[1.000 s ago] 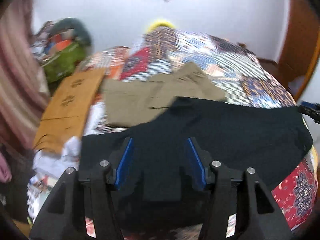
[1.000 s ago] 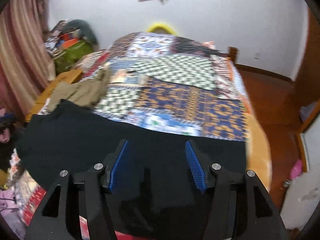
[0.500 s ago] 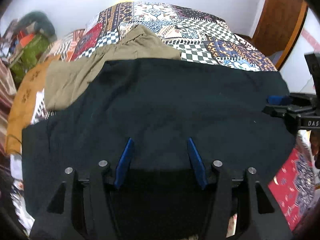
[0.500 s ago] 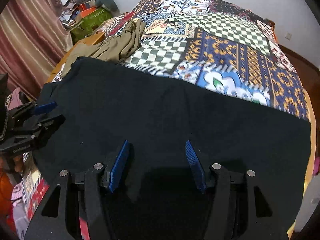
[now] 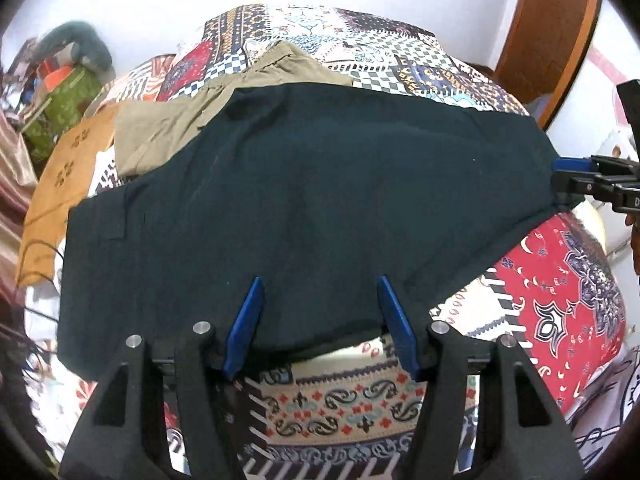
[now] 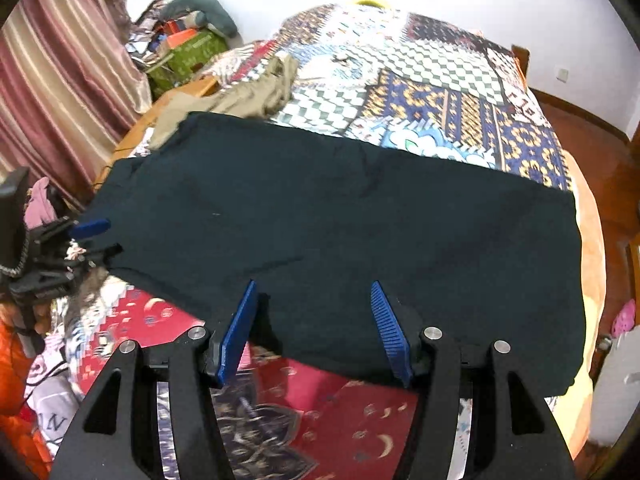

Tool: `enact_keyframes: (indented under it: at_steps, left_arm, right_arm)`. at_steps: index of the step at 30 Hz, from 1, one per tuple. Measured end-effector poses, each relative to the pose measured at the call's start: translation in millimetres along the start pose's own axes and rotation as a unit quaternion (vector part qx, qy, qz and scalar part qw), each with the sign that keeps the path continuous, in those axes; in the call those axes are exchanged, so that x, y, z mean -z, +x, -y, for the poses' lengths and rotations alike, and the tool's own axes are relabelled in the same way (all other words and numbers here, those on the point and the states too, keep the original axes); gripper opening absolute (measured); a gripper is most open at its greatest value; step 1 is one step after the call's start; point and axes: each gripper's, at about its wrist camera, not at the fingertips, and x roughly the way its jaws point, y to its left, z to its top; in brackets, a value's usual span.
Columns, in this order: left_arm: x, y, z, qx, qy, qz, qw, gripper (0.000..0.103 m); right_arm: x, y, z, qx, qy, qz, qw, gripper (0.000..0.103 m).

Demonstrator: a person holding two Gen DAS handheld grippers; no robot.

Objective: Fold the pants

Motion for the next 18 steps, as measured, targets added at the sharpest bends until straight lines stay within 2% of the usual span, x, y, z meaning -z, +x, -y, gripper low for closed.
enact_keyframes:
  at_steps: [3,9,13,18]
  left_arm:
    - [2,2,-4,0.01,-0.025,-0.005,0.9996,0.06]
    - [7,0,2,-0.009,-0.019,0.004,0.9998,0.06]
    - [8,0,1,-0.008,-0.025,0.005,0.9996,0.06]
    - [3,-5,5,-0.025,-0.006,0.006,0.9997,0.06]
  right_arm:
    - [-2,0,-13,-0.009,-0.01,0.009,1.0,0.055]
    - [7,29,-32,-0.021,-0.015,-0.015,1.0,0.056]
    - [16,24,-30,-0.028,-0.009,-0.014,0.999,0.056]
    - [23,16,-31,-0.02,-0.016,-0.011,1.0,0.056]
